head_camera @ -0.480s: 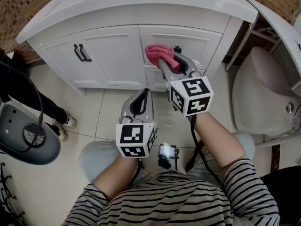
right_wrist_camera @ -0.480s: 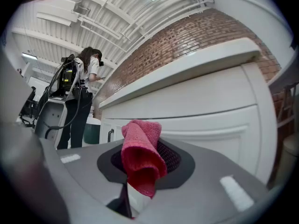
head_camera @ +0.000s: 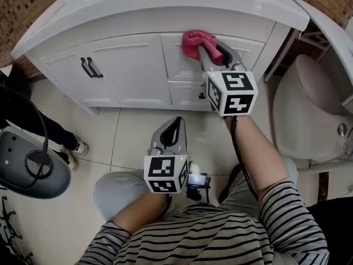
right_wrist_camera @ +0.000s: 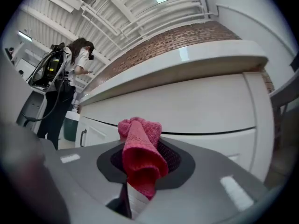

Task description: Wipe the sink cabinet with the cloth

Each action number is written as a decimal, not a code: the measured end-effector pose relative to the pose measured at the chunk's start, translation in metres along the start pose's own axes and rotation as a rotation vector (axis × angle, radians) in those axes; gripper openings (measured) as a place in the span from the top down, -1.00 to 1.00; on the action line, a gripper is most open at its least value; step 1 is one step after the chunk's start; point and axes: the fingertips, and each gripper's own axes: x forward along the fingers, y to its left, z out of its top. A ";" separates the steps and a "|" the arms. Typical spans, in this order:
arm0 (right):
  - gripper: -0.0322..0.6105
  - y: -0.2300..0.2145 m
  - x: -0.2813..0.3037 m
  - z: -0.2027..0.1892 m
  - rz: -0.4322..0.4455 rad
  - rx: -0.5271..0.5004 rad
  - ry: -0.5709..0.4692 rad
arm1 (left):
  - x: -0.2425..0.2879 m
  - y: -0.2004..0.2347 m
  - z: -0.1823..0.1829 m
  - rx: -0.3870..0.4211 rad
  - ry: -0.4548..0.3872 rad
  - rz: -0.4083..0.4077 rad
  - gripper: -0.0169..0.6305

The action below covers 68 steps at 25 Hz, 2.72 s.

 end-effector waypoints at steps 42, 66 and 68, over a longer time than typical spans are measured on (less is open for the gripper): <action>0.61 -0.103 -0.063 -0.072 -0.279 0.036 0.185 | -0.005 -0.003 -0.015 -0.007 0.029 -0.015 0.97; 0.61 0.034 0.021 -0.153 0.028 0.030 0.249 | -0.017 0.020 -0.003 -0.092 -0.017 0.030 0.97; 0.61 0.003 0.005 -0.157 -0.037 0.053 0.253 | -0.017 0.019 -0.005 -0.091 -0.012 0.027 0.97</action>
